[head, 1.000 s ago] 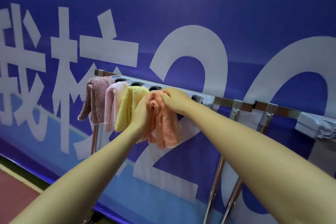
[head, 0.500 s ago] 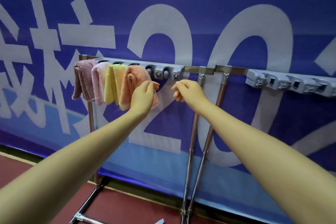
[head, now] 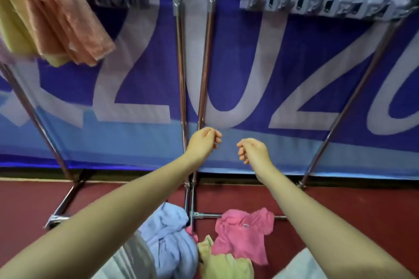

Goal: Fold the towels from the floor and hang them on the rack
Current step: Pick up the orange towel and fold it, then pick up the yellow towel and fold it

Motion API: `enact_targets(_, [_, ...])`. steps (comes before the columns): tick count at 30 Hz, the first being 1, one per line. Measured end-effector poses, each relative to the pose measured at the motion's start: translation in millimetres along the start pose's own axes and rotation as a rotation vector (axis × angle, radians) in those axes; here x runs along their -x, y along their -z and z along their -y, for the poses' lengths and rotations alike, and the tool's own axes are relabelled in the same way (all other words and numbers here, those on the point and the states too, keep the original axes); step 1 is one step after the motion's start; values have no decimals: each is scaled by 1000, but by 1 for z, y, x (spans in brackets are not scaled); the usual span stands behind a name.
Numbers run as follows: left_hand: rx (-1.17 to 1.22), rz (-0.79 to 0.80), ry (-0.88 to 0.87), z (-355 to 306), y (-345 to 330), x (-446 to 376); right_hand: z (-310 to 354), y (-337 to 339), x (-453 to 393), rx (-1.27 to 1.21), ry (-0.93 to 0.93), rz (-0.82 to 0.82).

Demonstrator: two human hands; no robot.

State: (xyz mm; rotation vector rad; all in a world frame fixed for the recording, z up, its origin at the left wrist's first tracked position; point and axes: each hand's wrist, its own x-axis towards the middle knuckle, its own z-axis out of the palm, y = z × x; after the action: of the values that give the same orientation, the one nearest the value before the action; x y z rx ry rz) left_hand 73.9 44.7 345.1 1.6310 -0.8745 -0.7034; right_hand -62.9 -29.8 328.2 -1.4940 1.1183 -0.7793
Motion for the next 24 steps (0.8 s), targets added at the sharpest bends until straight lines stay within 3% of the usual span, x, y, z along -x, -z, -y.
enact_targets(9, [-215, 282, 239, 192, -68, 22, -213, 8, 30, 95, -382, -56])
enact_targets(18, [-376, 335, 550, 348, -83, 22, -350, -44, 44, 246, -657, 40])
enact_targets(24, [-771, 646, 298, 422, -86, 28, -408, -70, 57, 480, -641, 351])
